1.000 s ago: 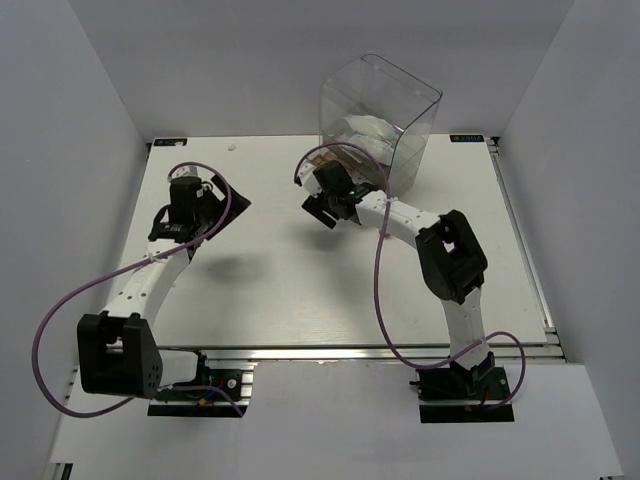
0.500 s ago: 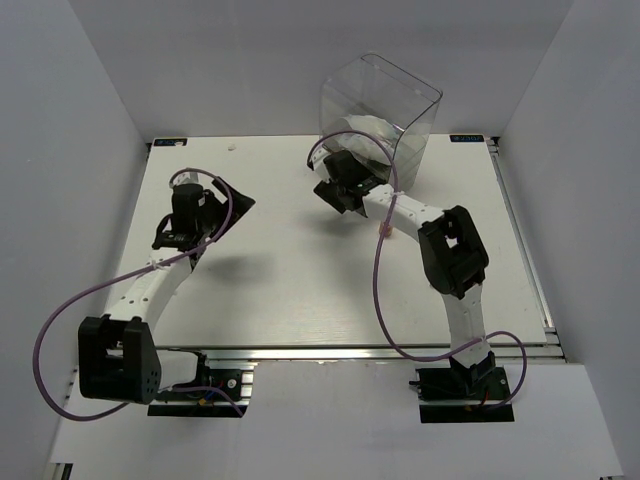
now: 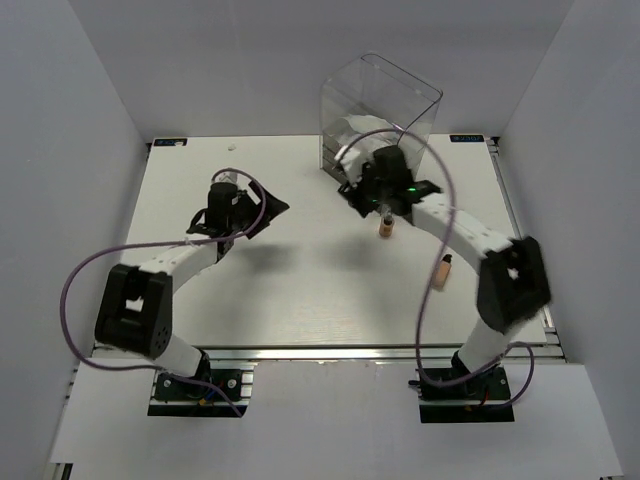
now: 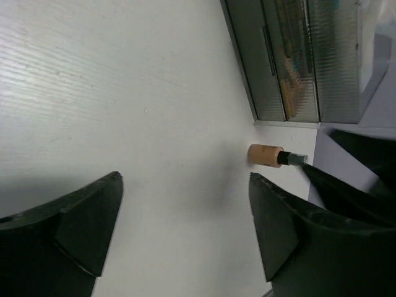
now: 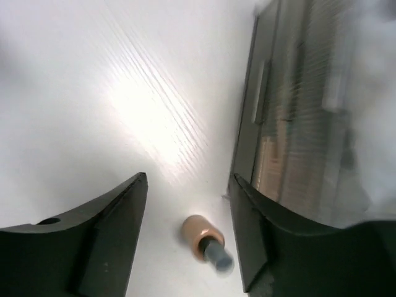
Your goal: Organize the makeup
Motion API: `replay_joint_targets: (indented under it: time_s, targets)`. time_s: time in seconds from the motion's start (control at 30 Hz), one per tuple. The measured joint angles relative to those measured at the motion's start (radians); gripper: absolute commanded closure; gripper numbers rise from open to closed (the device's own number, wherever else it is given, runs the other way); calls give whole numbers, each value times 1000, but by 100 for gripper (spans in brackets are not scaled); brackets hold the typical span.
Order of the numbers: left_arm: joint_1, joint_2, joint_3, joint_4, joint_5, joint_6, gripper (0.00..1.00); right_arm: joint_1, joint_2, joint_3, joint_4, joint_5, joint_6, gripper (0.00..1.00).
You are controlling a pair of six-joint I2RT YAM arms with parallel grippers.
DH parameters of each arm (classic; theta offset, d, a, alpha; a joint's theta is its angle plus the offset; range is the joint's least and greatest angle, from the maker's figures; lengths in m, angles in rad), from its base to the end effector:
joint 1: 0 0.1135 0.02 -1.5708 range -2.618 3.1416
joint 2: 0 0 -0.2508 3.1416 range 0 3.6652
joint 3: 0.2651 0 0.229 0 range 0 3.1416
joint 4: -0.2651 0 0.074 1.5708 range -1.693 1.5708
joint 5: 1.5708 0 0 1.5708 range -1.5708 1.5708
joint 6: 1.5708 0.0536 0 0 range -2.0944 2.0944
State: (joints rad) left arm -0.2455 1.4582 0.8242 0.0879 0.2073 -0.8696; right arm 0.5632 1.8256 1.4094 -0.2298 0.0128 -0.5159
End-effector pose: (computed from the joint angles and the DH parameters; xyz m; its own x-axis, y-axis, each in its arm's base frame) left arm 0.3014 -0.0869 0.2145 -0.6371 -0.6112 -0.4696 -0.1214 0.6813 -0.7219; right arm 0.3483 0.2191 0.2449 -0.1837 -0.6994 -0.6908 -0.7080 0.5816 -0.4006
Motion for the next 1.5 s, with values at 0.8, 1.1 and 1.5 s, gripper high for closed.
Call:
replay_joint_targets:
  time_s: [0.8, 1.1, 1.5]
  targets:
    - [-182, 896, 676, 369, 15, -349, 42, -515, -711, -541, 354, -574, 305, 100]
    - [-186, 1004, 834, 378, 11, -425, 43, -545, -718, -563, 368, -578, 351, 100]
    - [-195, 1041, 864, 401, 3, -501, 53, -549, -722, -590, 366, -592, 375, 100]
